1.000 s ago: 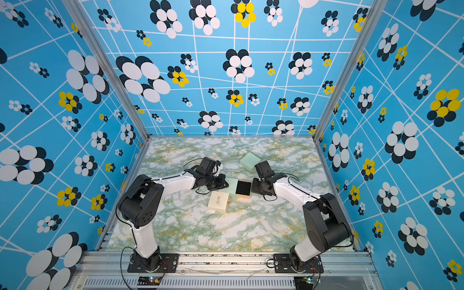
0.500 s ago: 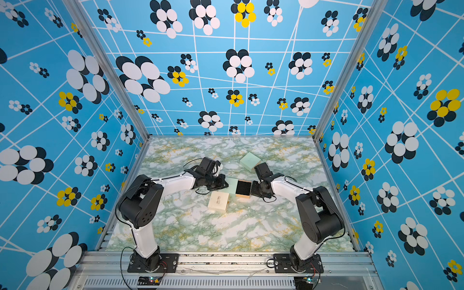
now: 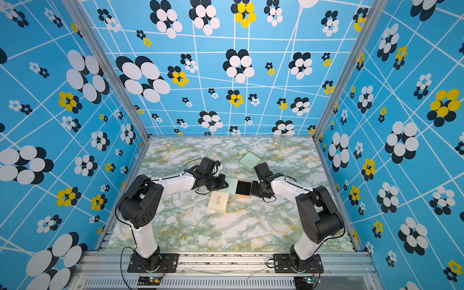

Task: Take out the earrings from the drawer-style jewelry box
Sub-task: Place the earring at the center of the board.

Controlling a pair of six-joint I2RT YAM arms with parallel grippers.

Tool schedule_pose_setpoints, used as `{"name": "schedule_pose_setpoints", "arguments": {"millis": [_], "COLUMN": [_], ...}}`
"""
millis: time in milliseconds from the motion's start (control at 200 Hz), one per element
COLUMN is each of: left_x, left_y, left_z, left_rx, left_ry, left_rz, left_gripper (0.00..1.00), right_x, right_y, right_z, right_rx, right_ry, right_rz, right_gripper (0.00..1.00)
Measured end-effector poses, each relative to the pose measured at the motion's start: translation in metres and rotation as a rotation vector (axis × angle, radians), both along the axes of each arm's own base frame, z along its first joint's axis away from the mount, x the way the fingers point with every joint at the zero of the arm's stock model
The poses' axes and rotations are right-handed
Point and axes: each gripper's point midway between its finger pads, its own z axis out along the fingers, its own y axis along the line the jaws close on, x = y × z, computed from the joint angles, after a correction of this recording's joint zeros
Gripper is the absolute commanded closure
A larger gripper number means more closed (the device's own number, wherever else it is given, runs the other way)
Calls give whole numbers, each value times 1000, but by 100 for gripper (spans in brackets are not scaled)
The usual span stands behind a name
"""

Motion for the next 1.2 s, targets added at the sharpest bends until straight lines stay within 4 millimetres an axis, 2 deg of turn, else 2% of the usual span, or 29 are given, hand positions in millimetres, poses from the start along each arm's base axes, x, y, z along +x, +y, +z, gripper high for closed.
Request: {"name": "schedule_pose_setpoints", "arguments": {"millis": [600, 1015, 1199], "left_x": [0, -1, -2], "left_y": [0, 3, 4], "left_z": [0, 2, 16], "left_rx": [0, -16, -26], "left_ry": [0, 17, 6], "left_rz": [0, 13, 12], "left_gripper": [100, 100, 100], "right_x": [0, 14, 16], "right_y": [1, 13, 17], "right_z": [1, 32, 37], "right_rx": [5, 68, 90], "right_ry": [-4, -87, -91], "right_rz": [2, 26, 34], "right_gripper": [98, 91, 90]}}
